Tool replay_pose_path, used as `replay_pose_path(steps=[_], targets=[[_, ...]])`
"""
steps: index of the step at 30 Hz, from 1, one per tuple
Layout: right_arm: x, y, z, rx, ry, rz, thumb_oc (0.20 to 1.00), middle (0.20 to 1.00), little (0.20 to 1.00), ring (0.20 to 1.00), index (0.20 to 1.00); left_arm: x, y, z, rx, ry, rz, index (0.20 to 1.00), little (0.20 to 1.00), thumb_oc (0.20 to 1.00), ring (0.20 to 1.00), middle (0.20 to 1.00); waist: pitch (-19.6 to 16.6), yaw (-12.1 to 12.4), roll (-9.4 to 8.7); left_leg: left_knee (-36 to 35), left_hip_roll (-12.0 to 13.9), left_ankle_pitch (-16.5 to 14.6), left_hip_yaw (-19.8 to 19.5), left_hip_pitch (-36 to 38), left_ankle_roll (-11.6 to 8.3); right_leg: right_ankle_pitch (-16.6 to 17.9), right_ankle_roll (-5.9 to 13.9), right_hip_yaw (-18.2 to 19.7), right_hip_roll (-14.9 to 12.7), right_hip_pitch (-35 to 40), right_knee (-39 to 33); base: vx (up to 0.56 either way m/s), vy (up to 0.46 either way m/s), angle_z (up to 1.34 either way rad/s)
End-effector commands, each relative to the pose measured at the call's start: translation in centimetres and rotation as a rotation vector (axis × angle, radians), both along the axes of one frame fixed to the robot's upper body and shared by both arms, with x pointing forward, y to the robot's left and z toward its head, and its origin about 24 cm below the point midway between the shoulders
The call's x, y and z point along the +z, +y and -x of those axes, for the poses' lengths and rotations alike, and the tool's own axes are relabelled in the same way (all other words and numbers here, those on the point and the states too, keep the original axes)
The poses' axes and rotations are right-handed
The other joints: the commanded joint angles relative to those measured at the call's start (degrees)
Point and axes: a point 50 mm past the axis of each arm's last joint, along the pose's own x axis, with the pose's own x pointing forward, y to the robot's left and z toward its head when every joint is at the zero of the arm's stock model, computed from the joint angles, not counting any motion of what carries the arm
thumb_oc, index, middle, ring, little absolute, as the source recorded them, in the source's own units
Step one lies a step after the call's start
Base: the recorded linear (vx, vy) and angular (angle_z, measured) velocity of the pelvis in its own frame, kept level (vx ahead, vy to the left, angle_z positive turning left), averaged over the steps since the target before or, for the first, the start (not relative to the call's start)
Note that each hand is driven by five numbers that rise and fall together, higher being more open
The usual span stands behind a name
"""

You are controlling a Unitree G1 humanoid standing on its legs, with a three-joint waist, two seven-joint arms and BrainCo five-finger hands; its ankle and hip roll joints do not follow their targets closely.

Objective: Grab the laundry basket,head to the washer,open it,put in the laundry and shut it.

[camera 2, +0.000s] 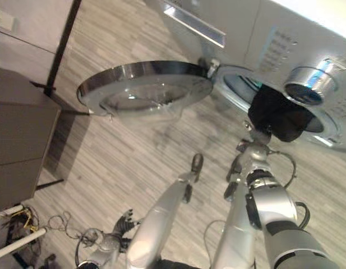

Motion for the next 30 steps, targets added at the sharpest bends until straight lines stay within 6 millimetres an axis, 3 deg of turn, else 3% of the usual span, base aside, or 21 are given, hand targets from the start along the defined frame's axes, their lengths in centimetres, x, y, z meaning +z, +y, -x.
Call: replay_pose_path(steps=[1, 6, 8, 13, 16, 20, 30], targets=[[0.5, -1.7, 0.8, -0.171, -0.092, -0.096, 1.0, 1.0, 1.0, 1.0, 1.0, -0.9, -0.8, 2.0, 0.018, 0.036, -0.004, 1.0, 1.0, 1.0, 1.0, 1.0, 0.6, -0.51, 3.24, 2.9, -0.47, -1.14, -0.24, 0.07, -0.67, 0.67, 6.77, 7.96, 0.52, 3.91, -4.47, 0.05, 0.105, -0.25], [1.0, -2.1, 0.8, -0.263, -0.194, -0.294, 1.0, 1.0, 1.0, 1.0, 1.0, -0.8, -1.6, 1.7, 0.016, 0.027, 0.018, 1.0, 1.0, 1.0, 1.0, 1.0, 0.6, -0.73, 4.08, 2.5, -1.05, -1.71, 0.46, 0.02, -0.36, 1.09, 7.17, 9.23, 0.29, 3.38, -5.32, 0.04, 0.097, -0.14], [1.0, -2.1, 1.0, -0.348, -0.298, -0.503, 1.0, 1.0, 1.0, 1.0, 1.0, -0.8, -2.2, 1.6, 0.007, 0.033, 0.029, 1.0, 1.0, 1.0, 1.0, 1.0, 0.6, -1.14, 4.56, 2.72, -1.44, -2.28, 1.28, -0.07, -0.24, 1.42, 7.38, 10.41, 0.25, 3.02, -6.01, 0.06, 0.135, -0.07], [0.1, -2.3, 1.4, -0.44, -0.379, -0.709, 1.0, 1.0, 1.0, 1.0, 1.0, -0.8, -2.9, 1.5, -0.008, 0.042, 0.041, 1.0, 1.0, 1.0, 1.0, 1.0, 0.6, -1.69, 4.89, 3.05, -1.78, -3.03, 2.6, 0.26, -0.04, 1.85, 7.52, 12.2, 0.37, 2.76, -6.85, 0.05, 0.092, -0.2], [0.0, -3.2, 1.7, -0.481, -0.387, -0.736, 1.0, 1.0, 1.0, 1.0, 1.0, -0.7, -3.2, 1.4, -0.014, 0.037, 0.056, 1.0, 1.0, 1.0, 1.0, 1.0, 0.6, -1.93, 5.17, 3.11, -2.1, -3.31, 3.09, 0.22, -0.01, 2.04, 7.65, 13.03, 0.27, 2.55, -7.21, 0.04, 0.063, -0.13], [1.3, -4.7, 1.7, -0.499, -0.407, -0.715, 1.0, 1.0, 1.0, 1.0, 1.0, -0.7, -3.2, 1.4, -0.028, 0.031, 0.06, 1.0, 1.0, 1.0, 1.0, 1.0, 0.6, -1.87, 5.84, 3.65, -2.53, -3.64, 3.33, -0.15, 0.06, 1.97, 7.71, 13.63, 0.06, 2.05, -6.75, 0.01, 0.026, -0.05], [6.9, -7.2, 1.0, -0.425, -0.496, -0.575, 1.0, 1.0, 1.0, 1.0, 1.0, -0.7, -3.1, 2.0, -0.074, 0.04, 0.073, 1.0, 1.0, 1.0, 1.0, 1.0, 0.6, -0.77, 7.72, 6.46, -3.03, -3.93, 3.34, -4.79, 0.14, 0.93, 7.34, 13.81, -0.02, -2.76, -2.61, 0.0, -0.01, 0.03]])
